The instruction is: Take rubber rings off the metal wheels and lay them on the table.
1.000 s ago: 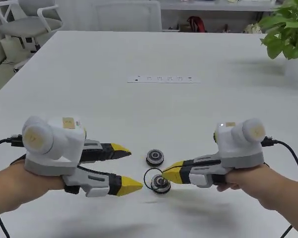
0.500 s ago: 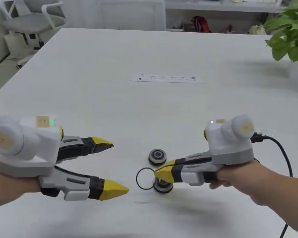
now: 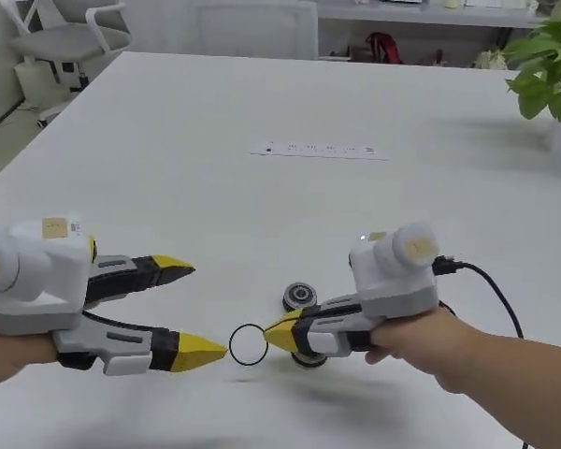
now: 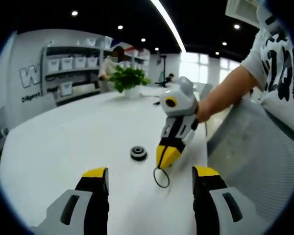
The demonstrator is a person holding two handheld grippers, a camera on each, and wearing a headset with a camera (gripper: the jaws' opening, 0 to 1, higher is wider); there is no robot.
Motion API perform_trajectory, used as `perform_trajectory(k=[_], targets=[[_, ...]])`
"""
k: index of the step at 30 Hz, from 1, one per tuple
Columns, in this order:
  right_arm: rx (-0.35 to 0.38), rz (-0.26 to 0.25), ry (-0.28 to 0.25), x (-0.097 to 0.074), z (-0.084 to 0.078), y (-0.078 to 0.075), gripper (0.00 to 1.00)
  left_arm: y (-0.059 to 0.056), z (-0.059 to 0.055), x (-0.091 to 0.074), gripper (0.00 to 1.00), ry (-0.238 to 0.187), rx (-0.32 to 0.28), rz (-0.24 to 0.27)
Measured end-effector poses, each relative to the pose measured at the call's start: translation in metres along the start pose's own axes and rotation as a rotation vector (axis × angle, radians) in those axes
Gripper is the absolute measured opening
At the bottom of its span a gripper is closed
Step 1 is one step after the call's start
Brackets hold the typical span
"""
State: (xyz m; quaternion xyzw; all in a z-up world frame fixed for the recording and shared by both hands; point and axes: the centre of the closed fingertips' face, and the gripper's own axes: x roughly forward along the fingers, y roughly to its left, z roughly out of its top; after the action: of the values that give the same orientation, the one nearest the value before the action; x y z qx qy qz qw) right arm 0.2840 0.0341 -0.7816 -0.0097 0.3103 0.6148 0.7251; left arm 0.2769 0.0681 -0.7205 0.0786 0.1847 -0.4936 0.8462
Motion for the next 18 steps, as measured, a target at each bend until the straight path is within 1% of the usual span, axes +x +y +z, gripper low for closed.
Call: perform_trajectory(k=[7, 10, 12, 14, 18], targets=[[-0.071, -0.001, 0.038, 0.014, -0.006, 0.004, 0.00, 0.002, -0.005, -0.004, 0.70, 0.012, -0.002, 0.012], [-0.087, -0.005, 0.044, 0.016, -0.007, 0.005, 0.04, 0.003, -0.005, -0.006, 0.70, 0.011, -0.004, 0.016], [-0.118, -0.020, 0.046, 0.016, -0.006, 0.003, 0.06, 0.004, -0.006, -0.006, 0.70, 0.012, -0.002, 0.021], [-0.116, -0.020, 0.041, 0.015, -0.005, 0.002, 0.08, 0.004, -0.006, -0.007, 0.70, 0.013, -0.005, 0.020], [-0.131, -0.032, 0.026, 0.011, -0.003, -0.001, 0.16, 0.003, -0.007, -0.006, 0.69, 0.016, -0.005, 0.016]])
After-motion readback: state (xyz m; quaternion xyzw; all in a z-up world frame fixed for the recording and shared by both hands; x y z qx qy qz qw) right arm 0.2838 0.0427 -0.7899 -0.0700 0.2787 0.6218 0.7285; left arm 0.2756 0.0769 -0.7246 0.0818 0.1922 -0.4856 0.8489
